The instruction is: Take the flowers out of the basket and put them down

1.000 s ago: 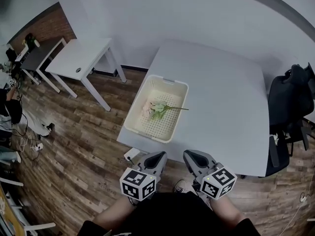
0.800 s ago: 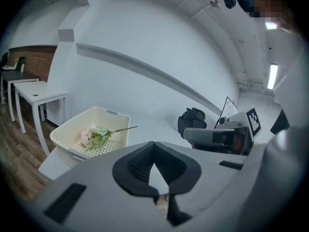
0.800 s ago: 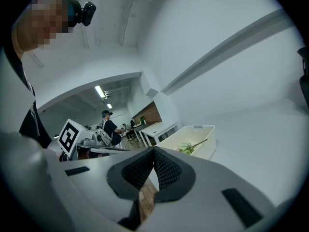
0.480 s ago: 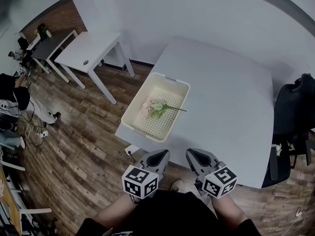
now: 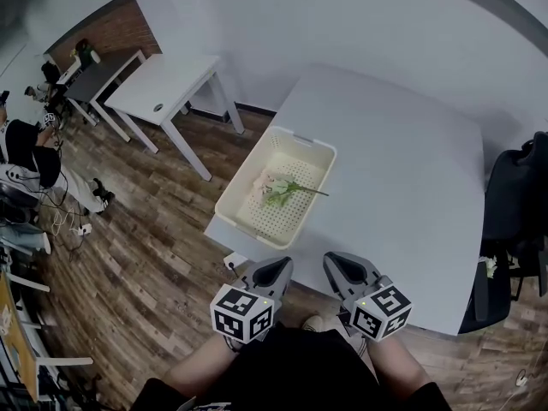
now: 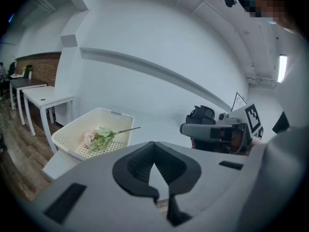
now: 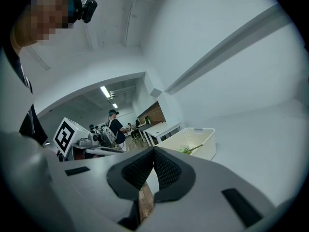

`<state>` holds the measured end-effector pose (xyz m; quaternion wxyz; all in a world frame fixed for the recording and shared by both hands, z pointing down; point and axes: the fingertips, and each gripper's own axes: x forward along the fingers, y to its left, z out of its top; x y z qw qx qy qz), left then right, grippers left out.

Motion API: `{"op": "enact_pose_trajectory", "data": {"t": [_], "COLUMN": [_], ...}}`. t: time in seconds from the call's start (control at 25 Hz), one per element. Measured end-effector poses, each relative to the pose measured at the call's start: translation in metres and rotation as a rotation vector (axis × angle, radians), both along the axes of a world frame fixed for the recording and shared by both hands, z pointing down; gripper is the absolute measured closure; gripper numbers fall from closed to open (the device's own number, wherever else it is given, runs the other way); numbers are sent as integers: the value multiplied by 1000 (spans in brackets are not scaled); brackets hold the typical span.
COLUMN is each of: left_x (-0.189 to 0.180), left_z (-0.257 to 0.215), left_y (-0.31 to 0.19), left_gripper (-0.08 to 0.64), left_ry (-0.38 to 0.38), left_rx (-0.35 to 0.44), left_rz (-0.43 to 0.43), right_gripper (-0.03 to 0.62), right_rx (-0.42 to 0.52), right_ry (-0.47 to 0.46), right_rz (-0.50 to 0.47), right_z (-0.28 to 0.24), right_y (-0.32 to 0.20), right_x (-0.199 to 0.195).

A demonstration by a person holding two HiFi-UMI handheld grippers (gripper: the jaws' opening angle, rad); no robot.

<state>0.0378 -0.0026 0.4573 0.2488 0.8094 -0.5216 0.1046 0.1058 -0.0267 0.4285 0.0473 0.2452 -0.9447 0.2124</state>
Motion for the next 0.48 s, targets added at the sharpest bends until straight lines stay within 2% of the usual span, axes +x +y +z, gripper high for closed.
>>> {"op": "enact_pose_trajectory", "data": {"t": [0.24,0.48], "left_x": [-17,-34], "left_z": [-1,-5], "left_y": [-14,-39], "left_gripper": [554,554], "left_ry": [-9,-15], "left_rx": [-1,7], "left_rz": [27,116], "right_gripper": [571,571], "right_rx": [25,29], "right_ry": [25,41], "right_rz": [34,112], "right_z": [-4,-4], "right_y": [-13,-37], "right_x": [-15,-33]}}
